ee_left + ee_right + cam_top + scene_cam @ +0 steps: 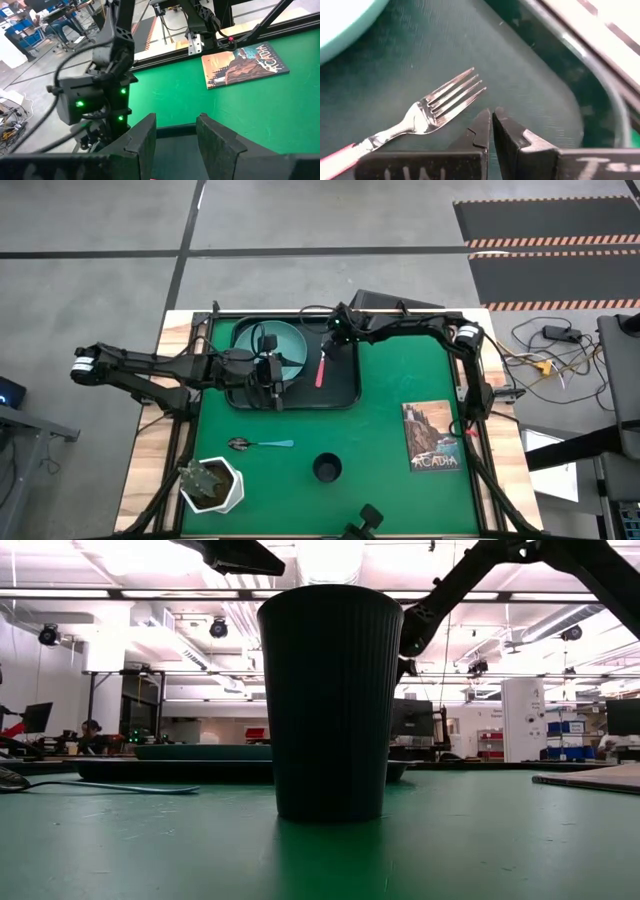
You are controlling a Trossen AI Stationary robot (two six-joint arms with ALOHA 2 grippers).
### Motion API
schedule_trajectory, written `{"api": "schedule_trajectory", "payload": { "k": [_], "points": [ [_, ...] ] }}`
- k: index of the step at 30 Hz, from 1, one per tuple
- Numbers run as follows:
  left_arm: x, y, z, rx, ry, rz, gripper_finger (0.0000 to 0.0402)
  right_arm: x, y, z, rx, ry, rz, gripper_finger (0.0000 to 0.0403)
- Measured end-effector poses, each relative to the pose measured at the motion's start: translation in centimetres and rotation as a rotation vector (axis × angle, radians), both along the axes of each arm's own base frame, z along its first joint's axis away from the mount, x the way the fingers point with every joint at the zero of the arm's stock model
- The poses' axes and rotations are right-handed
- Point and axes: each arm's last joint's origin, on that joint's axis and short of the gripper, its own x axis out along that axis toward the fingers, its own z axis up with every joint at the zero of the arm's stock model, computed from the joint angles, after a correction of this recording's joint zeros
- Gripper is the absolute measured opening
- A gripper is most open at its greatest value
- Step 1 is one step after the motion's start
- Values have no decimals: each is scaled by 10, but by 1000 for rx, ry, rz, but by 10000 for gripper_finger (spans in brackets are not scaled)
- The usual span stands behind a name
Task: Pick and place plate/cup/fork/spoon on tray
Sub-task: Put the pink fork on the black tray
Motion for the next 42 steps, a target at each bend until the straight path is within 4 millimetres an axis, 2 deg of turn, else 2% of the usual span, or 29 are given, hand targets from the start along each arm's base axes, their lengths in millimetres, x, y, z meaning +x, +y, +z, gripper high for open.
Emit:
{"api": "schedule_trajectory", "payload": {
  "k": [11, 24, 36, 42],
  "points": [
    [0, 0, 0, 0, 0, 0, 121, 2, 0, 0, -7, -29, -7, 8],
    [0, 0, 0, 0, -1, 0, 121, 0, 7, -13, -11, -77, -5, 8],
    [0, 0, 1, -1, -6, 0, 121, 7, 10, -9, -43, -124, 45, 8],
    [-1, 0, 0, -1, 6, 0, 121, 0, 5, 0, -55, -88, 14, 8]
  ]
}}
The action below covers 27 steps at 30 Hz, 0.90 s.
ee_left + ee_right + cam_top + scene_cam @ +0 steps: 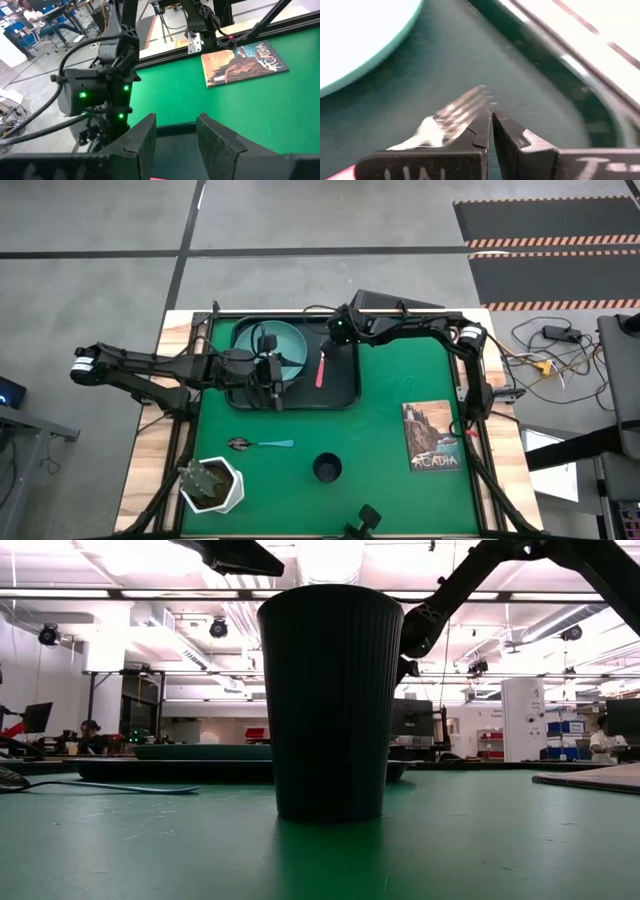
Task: Pick and place plate/cup/fork/spoon on tray
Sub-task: Put the pink fork on the black tray
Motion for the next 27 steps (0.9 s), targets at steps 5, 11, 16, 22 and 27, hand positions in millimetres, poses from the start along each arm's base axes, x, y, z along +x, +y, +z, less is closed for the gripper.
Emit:
{"api": "schedule_trajectory", "payload": {
  "k": [5, 11, 16, 22, 27],
  "points": [
    [-1, 0, 2, 0, -12, 1, 121, 1, -1, -11, 6, 19, -7, 8],
    [-1, 0, 2, -1, -13, 2, 121, 8, -1, -29, 11, 4, 9, 8],
    [-1, 0, 2, -1, -12, 3, 121, 10, 0, -30, 7, -7, 14, 8],
    [-1, 0, 2, 0, -11, 3, 121, 10, 0, -30, 6, -9, 13, 8],
    [-1, 0, 2, 0, -11, 3, 121, 11, -1, -28, -4, -6, 24, 8]
  ]
}}
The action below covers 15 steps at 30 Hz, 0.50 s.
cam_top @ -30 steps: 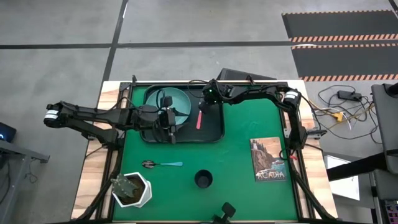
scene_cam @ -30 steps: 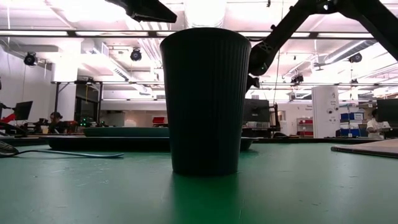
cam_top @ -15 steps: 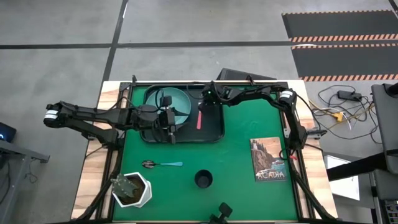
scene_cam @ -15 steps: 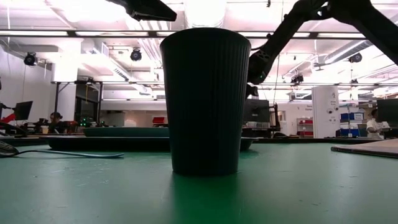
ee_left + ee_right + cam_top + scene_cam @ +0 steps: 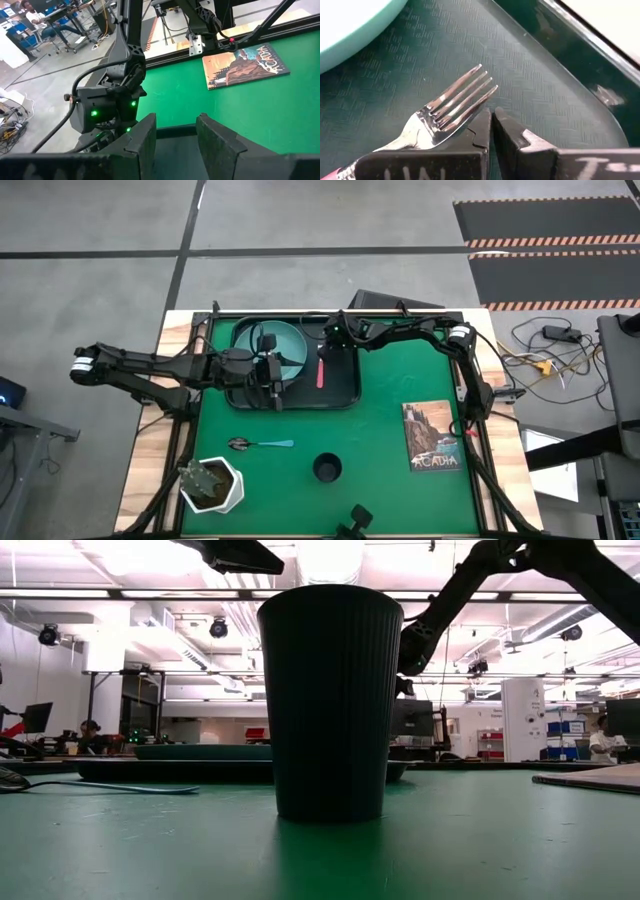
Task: Pick and place plate/cup/fork/spoon on tray
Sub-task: Put the pink fork on the black tray
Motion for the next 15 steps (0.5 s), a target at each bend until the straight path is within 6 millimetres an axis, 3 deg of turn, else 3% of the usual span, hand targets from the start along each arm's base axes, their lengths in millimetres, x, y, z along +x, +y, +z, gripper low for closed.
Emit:
{"api": "schedule_trajectory", "payload": {
  "k": [15],
  "points": [
    [0, 0, 0, 0, -2, 1, 121, 3, -1, 4, -8, -46, 16, 8]
  ]
}}
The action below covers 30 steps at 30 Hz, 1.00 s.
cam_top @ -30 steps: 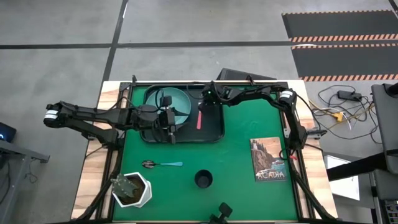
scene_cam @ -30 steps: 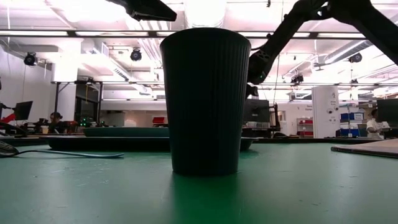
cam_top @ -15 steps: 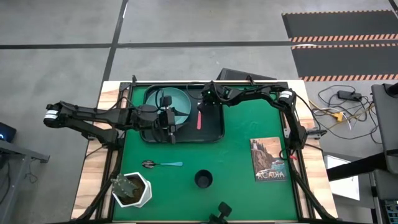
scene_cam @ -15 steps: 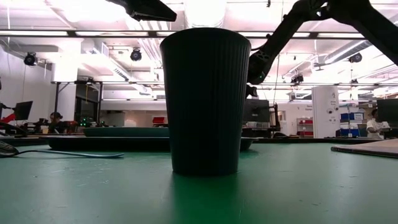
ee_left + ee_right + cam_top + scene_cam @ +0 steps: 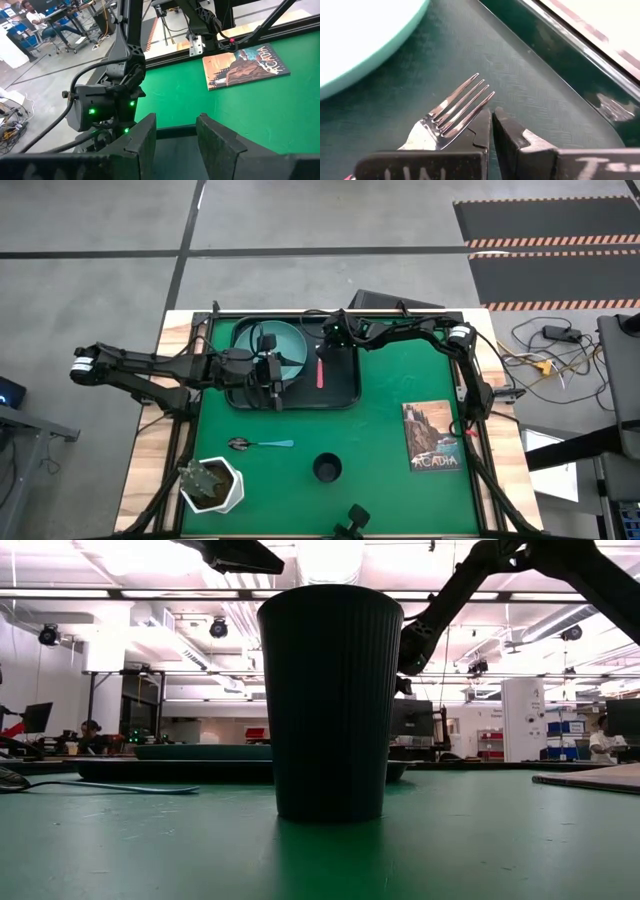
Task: Pick and place plate/cup/fork/spoon on tray
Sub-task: Put the pink fork on the black tray, then put the blue spoon on the black tray to the right of the pink fork
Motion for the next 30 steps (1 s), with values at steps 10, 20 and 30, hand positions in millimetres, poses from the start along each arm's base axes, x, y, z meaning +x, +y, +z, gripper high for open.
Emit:
{"api": "schedule_trajectory", "payload": {
  "k": [10, 20, 30],
  "points": [
    [0, 0, 0, 0, 1, 0, 121, -6, 3, 12, 8, 38, 7, 8],
    [0, 0, 0, -21, -2, 6, 121, -36, 49, 93, -17, 80, 79, 8],
    [0, 0, -6, -63, 0, 19, 121, -90, 141, 125, -4, -70, 213, 9]
  ]
}}
